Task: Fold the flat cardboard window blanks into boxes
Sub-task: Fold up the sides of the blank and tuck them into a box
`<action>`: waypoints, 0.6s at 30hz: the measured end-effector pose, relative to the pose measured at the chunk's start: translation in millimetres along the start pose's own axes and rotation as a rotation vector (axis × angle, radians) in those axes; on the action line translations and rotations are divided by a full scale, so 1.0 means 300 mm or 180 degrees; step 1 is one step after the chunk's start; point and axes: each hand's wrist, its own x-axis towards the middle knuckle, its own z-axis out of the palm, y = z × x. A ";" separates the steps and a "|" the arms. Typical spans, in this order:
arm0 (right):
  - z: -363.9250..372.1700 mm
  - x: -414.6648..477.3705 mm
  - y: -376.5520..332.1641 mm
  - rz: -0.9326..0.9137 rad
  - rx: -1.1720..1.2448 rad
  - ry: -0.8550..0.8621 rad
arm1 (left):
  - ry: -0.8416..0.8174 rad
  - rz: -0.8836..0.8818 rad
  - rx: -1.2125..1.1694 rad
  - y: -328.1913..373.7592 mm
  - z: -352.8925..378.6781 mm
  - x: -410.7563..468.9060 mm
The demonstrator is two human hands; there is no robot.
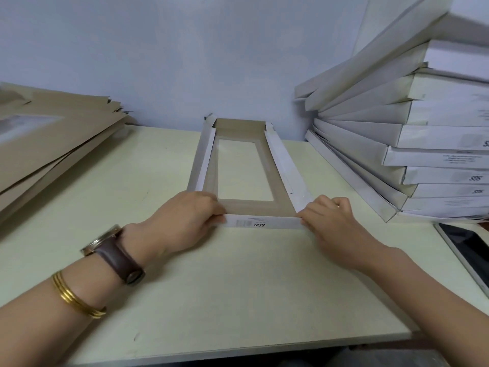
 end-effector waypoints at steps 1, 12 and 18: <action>0.000 -0.004 0.005 0.0005 0.0006 -0.0033 | 0.0005 0.0004 0.0017 -0.006 0.000 -0.004; -0.025 -0.001 0.034 0.0196 0.0288 0.0235 | 0.0283 -0.0281 0.0045 -0.080 -0.005 -0.057; -0.024 0.007 0.052 0.0477 0.0644 0.0138 | 0.0656 -0.0483 -0.0485 -0.101 -0.004 -0.052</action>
